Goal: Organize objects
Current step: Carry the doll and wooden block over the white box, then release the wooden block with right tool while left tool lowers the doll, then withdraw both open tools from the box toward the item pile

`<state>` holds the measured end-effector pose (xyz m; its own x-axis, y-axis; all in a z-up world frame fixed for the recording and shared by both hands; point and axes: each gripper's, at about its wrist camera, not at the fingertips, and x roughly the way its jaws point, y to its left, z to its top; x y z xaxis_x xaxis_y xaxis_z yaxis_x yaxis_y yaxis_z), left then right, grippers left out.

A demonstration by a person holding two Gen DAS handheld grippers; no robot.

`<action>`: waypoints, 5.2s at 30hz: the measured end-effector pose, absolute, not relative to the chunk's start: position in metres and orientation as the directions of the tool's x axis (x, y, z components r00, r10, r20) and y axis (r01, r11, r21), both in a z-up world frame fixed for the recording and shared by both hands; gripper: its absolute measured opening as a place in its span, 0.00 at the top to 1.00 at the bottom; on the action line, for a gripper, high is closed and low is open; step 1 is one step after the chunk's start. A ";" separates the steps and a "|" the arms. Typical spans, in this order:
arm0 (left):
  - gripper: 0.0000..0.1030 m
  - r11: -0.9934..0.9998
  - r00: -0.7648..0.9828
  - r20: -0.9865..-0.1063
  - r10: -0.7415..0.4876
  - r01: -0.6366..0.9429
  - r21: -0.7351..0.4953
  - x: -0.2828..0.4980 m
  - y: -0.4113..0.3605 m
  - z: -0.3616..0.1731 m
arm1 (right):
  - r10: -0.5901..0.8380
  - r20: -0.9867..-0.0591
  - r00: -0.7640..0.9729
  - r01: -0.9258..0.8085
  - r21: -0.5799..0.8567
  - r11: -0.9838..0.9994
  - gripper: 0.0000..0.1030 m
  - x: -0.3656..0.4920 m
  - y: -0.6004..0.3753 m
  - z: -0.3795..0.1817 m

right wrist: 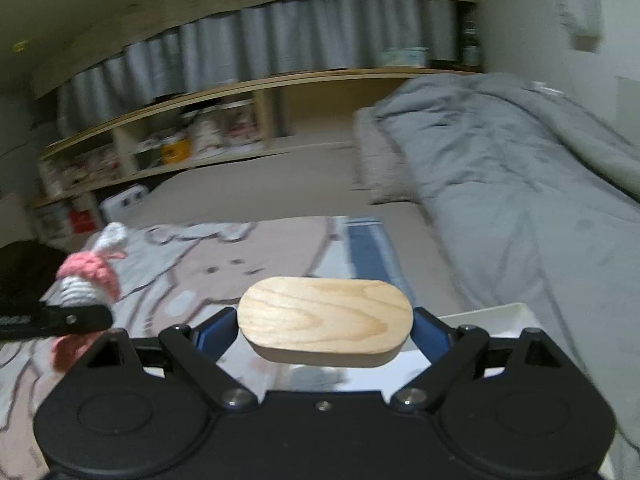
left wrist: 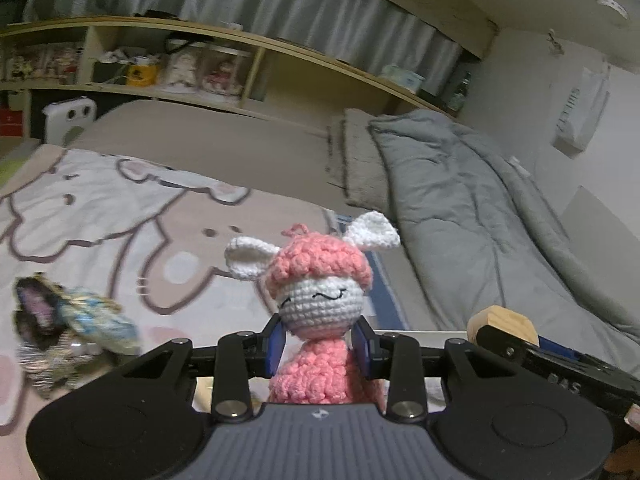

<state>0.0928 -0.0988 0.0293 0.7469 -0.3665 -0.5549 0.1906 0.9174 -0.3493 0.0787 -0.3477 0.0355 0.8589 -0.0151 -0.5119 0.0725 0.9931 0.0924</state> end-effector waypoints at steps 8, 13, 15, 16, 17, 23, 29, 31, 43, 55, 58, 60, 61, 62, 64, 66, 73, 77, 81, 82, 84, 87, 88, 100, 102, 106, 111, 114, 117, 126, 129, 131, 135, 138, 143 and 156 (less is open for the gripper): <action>0.64 0.882 0.677 -0.570 -0.466 0.308 -0.356 0.105 -0.173 0.017 | -0.193 -0.534 0.823 0.280 0.086 0.956 0.10 0.089 -0.409 0.017; 0.64 0.856 0.620 -0.590 -0.517 0.368 -0.364 0.110 -0.216 0.002 | -0.278 -0.567 0.775 0.411 0.117 0.904 0.10 0.096 -0.441 -0.003; 0.64 0.850 0.597 -0.605 -0.527 0.379 -0.367 0.113 -0.229 -0.008 | -0.305 -0.586 0.751 0.464 0.140 0.875 0.10 0.099 -0.454 -0.012; 0.64 0.848 0.585 -0.614 -0.530 0.383 -0.367 0.115 -0.235 -0.014 | -0.316 -0.594 0.740 0.489 0.152 0.859 0.10 0.101 -0.460 -0.017; 0.64 0.847 0.573 -0.624 -0.531 0.385 -0.367 0.118 -0.240 -0.020 | -0.321 -0.603 0.730 0.508 0.165 0.845 0.10 0.102 -0.465 -0.021; 0.64 0.849 0.517 -0.677 -0.524 0.377 -0.369 0.138 -0.261 -0.052 | -0.295 -0.651 0.699 0.561 0.244 0.791 0.10 0.116 -0.483 -0.043; 0.64 0.861 0.497 -0.706 -0.504 0.358 -0.362 0.161 -0.274 -0.075 | -0.285 -0.685 0.670 0.591 0.260 0.764 0.10 0.135 -0.484 -0.060; 0.64 0.869 0.501 -0.714 -0.490 0.347 -0.353 0.168 -0.275 -0.080 | -0.286 -0.689 0.666 0.600 0.267 0.755 0.10 0.140 -0.486 -0.064; 0.58 0.891 0.505 -0.740 -0.444 0.338 -0.304 0.194 -0.285 -0.107 | -0.320 -0.671 0.669 0.599 0.232 0.767 0.03 0.148 -0.486 -0.081; 0.52 0.884 0.489 -0.744 -0.455 0.344 -0.315 0.182 -0.272 -0.092 | -0.328 -0.673 0.663 0.588 0.197 0.784 0.03 0.137 -0.484 -0.069; 0.52 0.882 0.494 -0.738 -0.459 0.350 -0.314 0.179 -0.270 -0.084 | -0.320 -0.676 0.664 0.577 0.193 0.793 0.03 0.136 -0.481 -0.065; 0.52 0.880 0.497 -0.735 -0.462 0.357 -0.312 0.177 -0.270 -0.077 | -0.315 -0.669 0.674 0.560 0.184 0.808 0.03 0.134 -0.477 -0.060; 0.52 0.881 0.499 -0.734 -0.461 0.361 -0.308 0.175 -0.269 -0.074 | -0.316 -0.664 0.678 0.554 0.180 0.813 0.03 0.132 -0.474 -0.057; 0.51 0.881 0.501 -0.734 -0.459 0.363 -0.303 0.174 -0.269 -0.071 | -0.316 -0.661 0.681 0.549 0.175 0.817 0.03 0.131 -0.473 -0.054; 0.51 0.883 0.505 -0.735 -0.453 0.368 -0.291 0.171 -0.268 -0.064 | -0.314 -0.656 0.687 0.536 0.166 0.827 0.03 0.127 -0.469 -0.049; 0.51 0.886 0.512 -0.735 -0.445 0.372 -0.278 0.167 -0.266 -0.058 | -0.311 -0.658 0.686 0.525 0.151 0.837 0.03 0.123 -0.467 -0.043; 0.51 0.897 0.543 -0.726 -0.422 0.368 -0.246 0.154 -0.248 -0.037 | -0.288 -0.659 0.695 0.501 0.157 0.851 0.03 0.099 -0.462 -0.024; 0.47 0.899 0.551 -0.724 -0.415 0.372 -0.232 0.144 -0.241 -0.026 | -0.272 -0.658 0.702 0.478 0.153 0.865 0.03 0.084 -0.454 -0.012; 0.44 0.899 0.558 -0.720 -0.412 0.377 -0.222 0.133 -0.234 -0.015 | -0.256 -0.660 0.706 0.468 0.164 0.868 0.03 0.073 -0.448 0.003; 0.44 0.900 0.559 -0.721 -0.409 0.378 -0.217 0.131 -0.233 -0.013 | -0.248 -0.659 0.710 0.465 0.174 0.868 0.03 0.069 -0.448 0.007; 0.41 0.901 0.562 -0.721 -0.405 0.377 -0.213 0.126 -0.229 -0.010 | -0.236 -0.655 0.718 0.456 0.185 0.871 0.03 0.061 -0.446 0.014; 0.33 0.902 0.566 -0.719 -0.404 0.376 -0.211 0.118 -0.222 -0.004 | -0.252 -0.650 0.717 0.453 0.158 0.878 0.03 0.048 -0.441 0.020; 0.29 0.903 0.569 -0.717 -0.403 0.377 -0.208 0.115 -0.220 -0.002 | -0.260 -0.649 0.715 0.449 0.143 0.882 0.03 0.044 -0.439 0.021; 0.00 0.900 0.592 -0.694 -0.409 0.387 -0.201 0.079 -0.191 0.010 | -0.272 -0.668 0.693 0.404 0.047 0.914 0.03 0.005 -0.416 0.020; 0.00 0.899 0.592 -0.693 -0.411 0.389 -0.201 0.074 -0.185 0.011 | -0.272 -0.667 0.694 0.396 0.038 0.917 0.03 -0.001 -0.411 0.021; 0.00 0.891 0.597 -0.681 -0.424 0.409 -0.197 0.062 -0.175 0.014 | -0.273 -0.660 0.699 0.393 0.036 0.919 0.01 -0.014 -0.404 0.023; 0.00 0.880 0.604 -0.669 -0.434 0.445 -0.169 0.047 -0.165 0.019 | -0.286 -0.657 0.697 0.393 0.017 0.919 0.00 -0.027 -0.394 0.024; 0.00 0.875 0.610 -0.664 -0.432 0.461 -0.147 0.038 -0.159 0.020 | -0.297 -0.656 0.694 0.394 0.000 0.919 0.00 -0.035 -0.389 0.024; 0.00 0.876 0.619 -0.661 -0.424 0.465 -0.126 0.032 -0.153 0.019 | -0.299 -0.653 0.696 0.396 0.001 0.918 0.00 -0.043 -0.384 0.025; 0.00 0.880 0.625 -0.664 -0.411 0.463 -0.108 0.024 -0.139 0.015 | -0.301 -0.636 0.711 0.378 -0.016 0.926 0.00 -0.059 -0.371 0.030; 0.00 0.885 0.632 -0.664 -0.399 0.456 -0.099 0.022 -0.135 0.015 | -0.300 -0.637 0.710 0.374 -0.020 0.927 0.00 -0.061 -0.367 0.030; 0.00 0.890 0.640 -0.663 -0.389 0.446 -0.092 0.020 -0.133 0.015 | -0.296 -0.638 0.710 0.369 -0.020 0.929 0.00 -0.061 -0.364 0.030; 0.00 0.905 0.658 -0.666 -0.351 0.420 -0.063 0.021 -0.131 0.016 | -0.290 -0.638 0.714 0.361 -0.019 0.932 0.00 -0.061 -0.359 0.031; 0.00 0.918 0.668 -0.673 -0.317 0.395 -0.040 0.025 -0.129 0.017 | -0.290 -0.635 0.716 0.356 -0.025 0.934 0.00 -0.060 -0.355 0.031; 0.00 0.935 0.689 -0.663 -0.292 0.350 -0.049 0.029 -0.112 0.016 | -0.278 -0.627 0.727 0.347 -0.014 0.938 0.00 -0.055 -0.349 0.032; 0.00 0.978 0.751 -0.639 -0.166 0.210 -0.006 0.044 -0.058 0.019 | -0.183 -0.600 0.779 0.260 0.043 0.965 0.00 -0.020 -0.305 0.028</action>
<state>0.0438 -0.0578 0.0186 0.7511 -0.1656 -0.6391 0.2104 0.9776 -0.0061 -0.0197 -0.3049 0.0280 0.7786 -0.1831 -0.6002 0.2603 0.9646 0.0434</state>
